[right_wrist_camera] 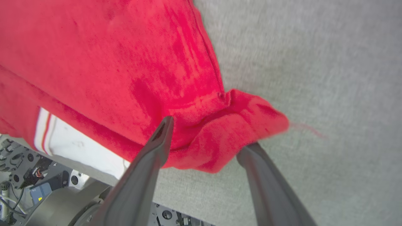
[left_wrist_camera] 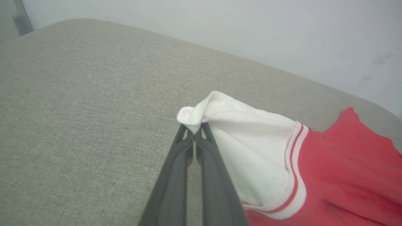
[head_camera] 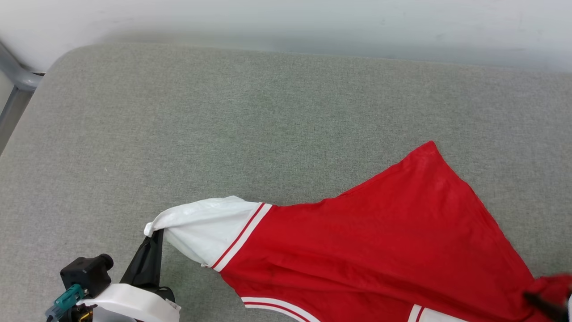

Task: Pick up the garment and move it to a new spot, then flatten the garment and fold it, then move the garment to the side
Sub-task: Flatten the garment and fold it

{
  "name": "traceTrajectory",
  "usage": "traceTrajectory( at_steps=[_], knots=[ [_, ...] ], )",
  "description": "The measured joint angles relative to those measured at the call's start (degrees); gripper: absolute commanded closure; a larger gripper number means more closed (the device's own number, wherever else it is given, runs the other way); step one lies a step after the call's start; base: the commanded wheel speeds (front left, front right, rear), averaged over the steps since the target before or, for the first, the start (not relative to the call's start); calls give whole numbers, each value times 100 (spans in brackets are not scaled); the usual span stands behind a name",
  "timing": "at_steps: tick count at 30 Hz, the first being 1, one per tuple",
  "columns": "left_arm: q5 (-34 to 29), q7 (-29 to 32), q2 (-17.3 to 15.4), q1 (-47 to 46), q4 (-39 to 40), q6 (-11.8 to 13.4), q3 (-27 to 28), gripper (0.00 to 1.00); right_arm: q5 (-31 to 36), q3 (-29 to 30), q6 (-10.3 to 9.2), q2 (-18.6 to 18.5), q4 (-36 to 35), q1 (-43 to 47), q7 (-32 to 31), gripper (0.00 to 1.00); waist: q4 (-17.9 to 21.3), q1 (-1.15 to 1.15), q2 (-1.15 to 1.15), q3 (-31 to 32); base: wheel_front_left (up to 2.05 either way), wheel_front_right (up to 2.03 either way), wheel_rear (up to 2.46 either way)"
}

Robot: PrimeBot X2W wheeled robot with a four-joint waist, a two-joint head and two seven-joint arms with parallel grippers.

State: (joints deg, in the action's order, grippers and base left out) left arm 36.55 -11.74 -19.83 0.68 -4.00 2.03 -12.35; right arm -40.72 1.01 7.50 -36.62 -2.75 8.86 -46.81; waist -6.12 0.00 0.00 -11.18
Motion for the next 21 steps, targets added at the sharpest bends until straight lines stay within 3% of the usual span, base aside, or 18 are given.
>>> traceTrajectory(
  at_steps=[4,10,16,21],
  knots=[
    [0,2,-2,0,37,8,-22,100,-79,308,1,19,-463,-493,292,0,-34,0,0,-14,0,0,0],
    [-9,4,0,-25,97,18,-62,100,70,264,1,-136,-1057,-1646,131,0,-114,0,0,-144,0,0,0],
    [-52,-2,51,-229,120,-41,-182,100,279,-544,1,-168,-940,-3017,-377,0,-267,1,0,-368,0,0,0],
    [-87,-31,104,-428,108,-100,-259,100,531,-1340,1,-170,-325,-4077,-1094,0,-432,1,0,-600,0,0,0]
  ],
)
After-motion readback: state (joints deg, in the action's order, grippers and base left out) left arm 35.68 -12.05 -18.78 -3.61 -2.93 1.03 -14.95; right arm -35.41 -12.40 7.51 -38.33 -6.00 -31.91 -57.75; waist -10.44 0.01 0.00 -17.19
